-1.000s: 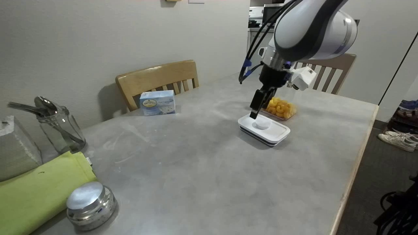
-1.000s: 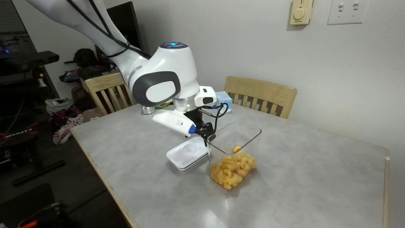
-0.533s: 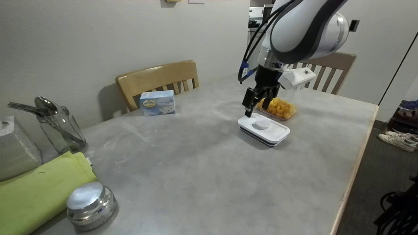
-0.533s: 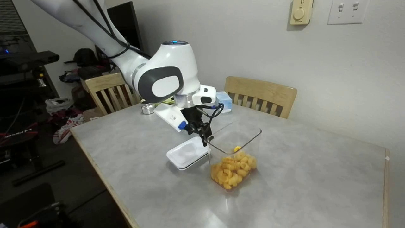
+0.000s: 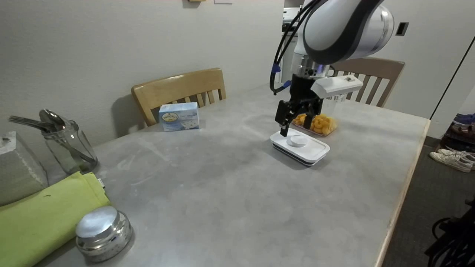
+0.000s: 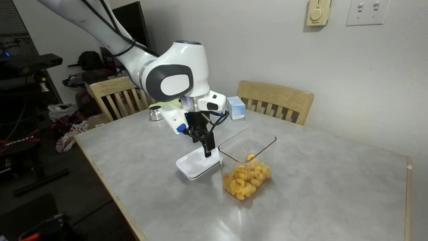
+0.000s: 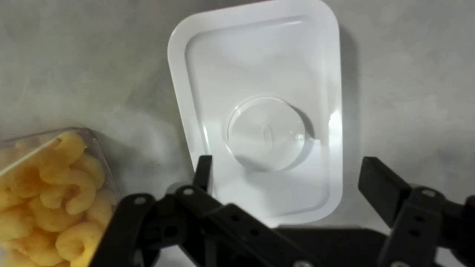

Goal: Put the white lid on top of the food container

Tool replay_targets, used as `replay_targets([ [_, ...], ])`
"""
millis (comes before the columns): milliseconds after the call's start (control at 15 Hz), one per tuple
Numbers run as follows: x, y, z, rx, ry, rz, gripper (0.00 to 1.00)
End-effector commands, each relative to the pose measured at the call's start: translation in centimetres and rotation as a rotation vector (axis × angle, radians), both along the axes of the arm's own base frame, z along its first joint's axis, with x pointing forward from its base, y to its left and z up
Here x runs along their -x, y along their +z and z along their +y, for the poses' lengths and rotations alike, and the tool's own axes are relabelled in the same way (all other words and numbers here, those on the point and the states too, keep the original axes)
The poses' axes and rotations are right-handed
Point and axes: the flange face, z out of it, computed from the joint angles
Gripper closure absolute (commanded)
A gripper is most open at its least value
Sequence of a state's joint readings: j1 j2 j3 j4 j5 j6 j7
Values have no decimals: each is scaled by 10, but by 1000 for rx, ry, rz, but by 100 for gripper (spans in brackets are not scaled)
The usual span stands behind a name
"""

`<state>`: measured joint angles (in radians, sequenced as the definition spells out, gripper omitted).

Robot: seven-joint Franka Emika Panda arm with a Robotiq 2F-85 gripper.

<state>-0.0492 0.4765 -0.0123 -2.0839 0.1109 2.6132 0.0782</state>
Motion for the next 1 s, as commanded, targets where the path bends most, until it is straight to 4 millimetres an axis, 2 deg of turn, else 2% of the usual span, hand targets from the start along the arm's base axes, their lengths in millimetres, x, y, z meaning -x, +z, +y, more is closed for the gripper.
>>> replay_targets([
  [0, 5, -8, -13, -8, -58, 82, 0],
  [400, 15, -20, -15, -36, -73, 183, 0],
  [933, 1, -20, -16, -67, 83, 55, 0],
])
